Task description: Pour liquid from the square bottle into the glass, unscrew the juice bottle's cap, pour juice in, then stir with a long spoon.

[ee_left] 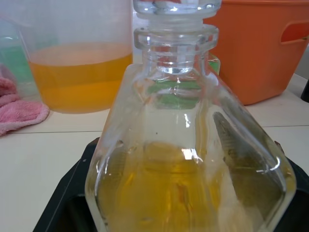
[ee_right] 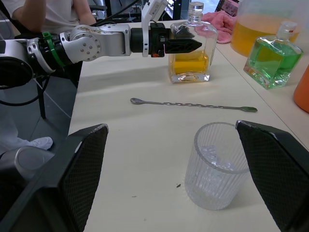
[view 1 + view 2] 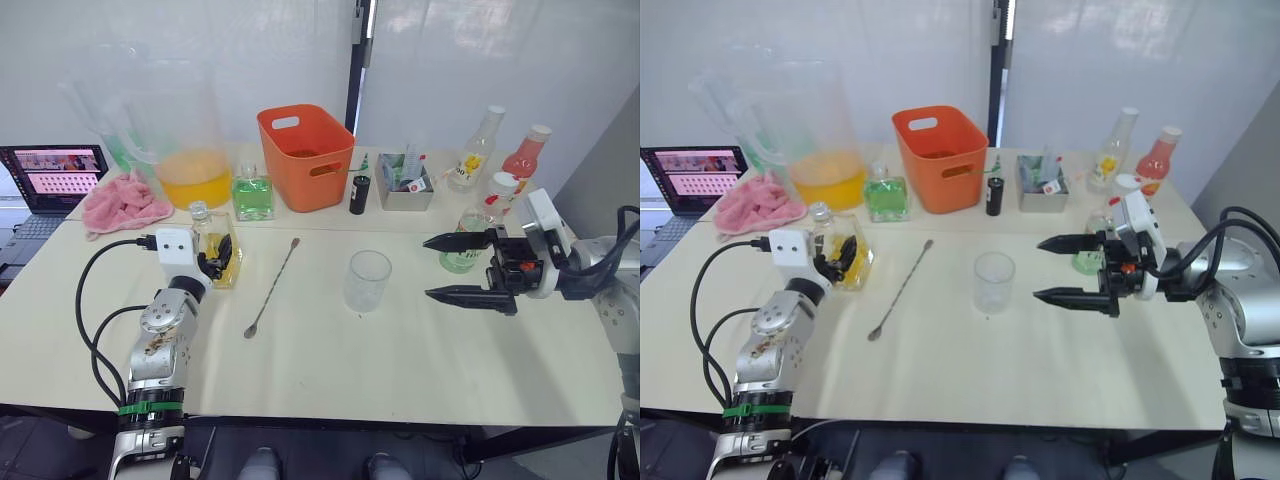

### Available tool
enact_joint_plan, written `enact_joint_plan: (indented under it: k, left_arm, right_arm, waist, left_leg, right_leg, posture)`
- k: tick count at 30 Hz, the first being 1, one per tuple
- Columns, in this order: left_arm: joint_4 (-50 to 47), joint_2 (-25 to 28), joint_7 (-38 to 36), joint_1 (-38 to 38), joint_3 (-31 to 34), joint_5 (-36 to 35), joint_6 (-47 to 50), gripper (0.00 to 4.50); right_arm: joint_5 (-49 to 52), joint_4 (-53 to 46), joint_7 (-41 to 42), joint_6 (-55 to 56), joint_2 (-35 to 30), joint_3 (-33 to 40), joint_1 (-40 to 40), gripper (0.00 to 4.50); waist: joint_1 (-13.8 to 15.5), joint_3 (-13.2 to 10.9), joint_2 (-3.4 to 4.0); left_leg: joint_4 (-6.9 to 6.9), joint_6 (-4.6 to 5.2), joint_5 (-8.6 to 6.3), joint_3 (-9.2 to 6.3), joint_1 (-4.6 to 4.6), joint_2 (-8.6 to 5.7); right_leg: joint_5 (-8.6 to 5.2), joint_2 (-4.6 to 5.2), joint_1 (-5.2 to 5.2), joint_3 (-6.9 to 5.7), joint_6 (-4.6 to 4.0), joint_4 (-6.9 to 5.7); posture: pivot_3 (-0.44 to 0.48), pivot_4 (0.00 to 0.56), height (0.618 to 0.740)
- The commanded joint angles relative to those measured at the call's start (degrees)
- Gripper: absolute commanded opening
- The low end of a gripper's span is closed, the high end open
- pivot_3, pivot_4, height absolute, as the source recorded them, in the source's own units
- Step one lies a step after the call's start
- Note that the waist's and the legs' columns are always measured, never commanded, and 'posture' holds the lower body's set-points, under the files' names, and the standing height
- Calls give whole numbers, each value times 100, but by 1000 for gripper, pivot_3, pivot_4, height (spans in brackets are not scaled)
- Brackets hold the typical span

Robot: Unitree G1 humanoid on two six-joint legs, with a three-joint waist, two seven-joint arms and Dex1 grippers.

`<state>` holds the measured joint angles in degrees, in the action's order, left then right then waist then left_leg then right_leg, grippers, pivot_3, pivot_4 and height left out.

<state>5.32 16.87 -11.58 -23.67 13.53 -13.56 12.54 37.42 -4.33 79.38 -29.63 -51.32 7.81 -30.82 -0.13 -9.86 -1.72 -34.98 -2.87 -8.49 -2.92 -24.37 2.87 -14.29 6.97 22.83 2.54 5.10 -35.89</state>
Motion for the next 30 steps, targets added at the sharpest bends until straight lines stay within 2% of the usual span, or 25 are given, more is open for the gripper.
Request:
enact_joint_plan:
  k: [1, 4, 7, 12, 18, 22, 27, 30]
  left_arm:
    - [-355, 135, -147, -47, 26, -1, -295, 2827]
    - [-620, 161, -250, -33, 133, -109, -493, 2827]
    - [-992, 399, -744, 41, 80, -233, -640, 2827]
    - [-1703, 652, -1522, 112, 213, -1104, -304, 2827]
    - [-2302, 1584, -3114, 69, 91, -2472, 779, 2827]
    - [-2403, 1913, -3851, -68, -46, -3075, 1250, 2827]
    - [-2414, 2230, -4764, -183, -421, -3361, 1675, 2827]
    - [-2546, 2224, -5065, -232, -884, -3193, 1724, 2827]
  right_arm:
    - [166, -123, -9, -24, -52, 198, -71, 4500]
    - [169, -115, -13, -17, -31, 190, -81, 4500]
    - [179, -91, -21, -32, -2, 170, -117, 4500]
    - [186, -114, -56, -27, 57, 159, -95, 4500]
    - [241, -262, -183, -55, 113, 253, 117, 4500]
    - [325, -409, -328, -83, 92, 344, 318, 4500]
    - [484, -684, -469, -241, -25, 541, 568, 4500]
    - [602, -920, -622, -368, -86, 748, 788, 4500]
  waist:
    - [2, -1, -2]
    - [4, -3, -4]
    - [-1, -13, -17]
    - [1, -36, -48]
    - [-10, -41, -47]
    - [-14, -45, -46]
    - [-46, -47, -45]
    - [-53, -47, -44]
  left_leg:
    - [0, 0, 0, 0, -1, 0]
    - [1, -1, 1, -1, -8, 0]
    - [1, -7, 5, -2, -38, 0]
    - [3, -9, 6, -8, -52, 0]
    - [4, -9, 6, -11, -54, 0]
    - [2, -9, 6, -11, -54, 0]
    - [2, -8, 7, -12, -54, 0]
    - [1, -8, 7, -12, -54, 1]
  right_leg:
    - [0, 0, 2, 0, 0, 0]
    - [0, 0, 8, 0, 0, 1]
    - [12, 0, 37, -1, -16, -1]
    - [26, 0, 42, -8, -38, 5]
    - [24, 0, 42, -11, -34, 6]
    - [18, 0, 41, -12, -25, 6]
    - [6, 0, 42, -11, -5, 3]
    - [7, 0, 42, -11, -8, 3]
  posture:
    - [0, 150, 740]
    - [0, 150, 740]
    - [0, 150, 740]
    - [0, 150, 740]
    - [0, 150, 740]
    - [0, 150, 740]
    - [0, 150, 740]
    - [0, 150, 740]
